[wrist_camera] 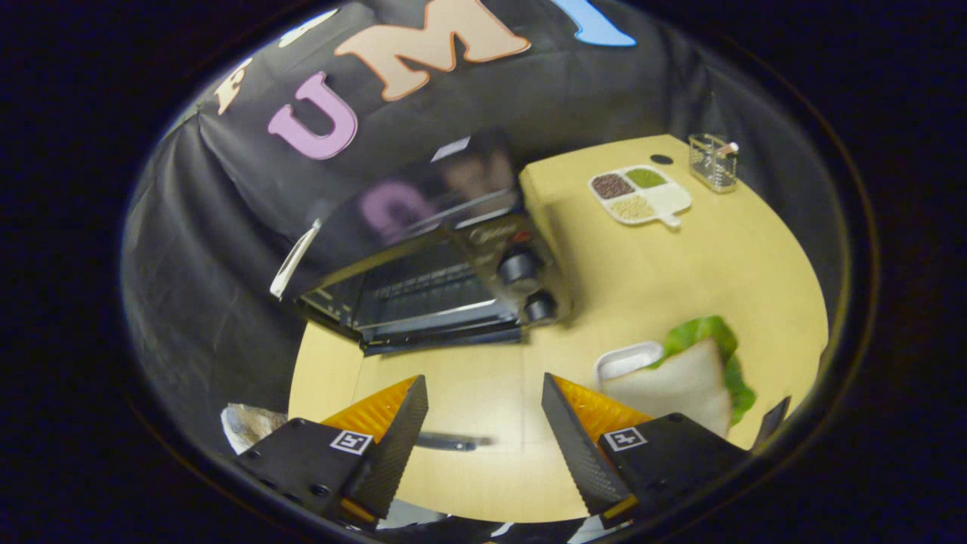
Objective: Open the toaster oven, put the food inside, and close the toaster oven door.
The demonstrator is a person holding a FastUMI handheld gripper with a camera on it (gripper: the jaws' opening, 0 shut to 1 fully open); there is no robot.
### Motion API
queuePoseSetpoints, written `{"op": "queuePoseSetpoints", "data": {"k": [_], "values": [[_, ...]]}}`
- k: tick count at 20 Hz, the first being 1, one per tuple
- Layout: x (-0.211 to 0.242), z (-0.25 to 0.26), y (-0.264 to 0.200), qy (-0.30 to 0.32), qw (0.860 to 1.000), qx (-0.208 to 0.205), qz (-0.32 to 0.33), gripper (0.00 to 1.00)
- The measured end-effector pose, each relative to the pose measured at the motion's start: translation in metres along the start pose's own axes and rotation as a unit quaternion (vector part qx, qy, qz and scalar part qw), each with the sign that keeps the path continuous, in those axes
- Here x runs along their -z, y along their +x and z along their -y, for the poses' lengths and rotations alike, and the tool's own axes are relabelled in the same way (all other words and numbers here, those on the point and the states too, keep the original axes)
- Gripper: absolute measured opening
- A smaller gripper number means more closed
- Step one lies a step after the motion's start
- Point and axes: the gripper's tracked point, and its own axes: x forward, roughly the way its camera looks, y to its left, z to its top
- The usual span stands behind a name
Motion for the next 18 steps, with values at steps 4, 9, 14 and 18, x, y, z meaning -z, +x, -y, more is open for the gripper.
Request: {"op": "queuePoseSetpoints", "data": {"k": [4,9,14,18], "values": [[-0.043,0.065,-0.018,0.011,0.998,0.040,0.041,0.95],[-0.051,0.133,-0.031,0.048,0.995,0.071,0.054,0.95],[-0.017,0.164,-0.025,0.068,0.995,0.067,0.026,0.95],[0.012,0.170,-0.016,0.068,0.996,0.053,-0.003,0.95]]}}
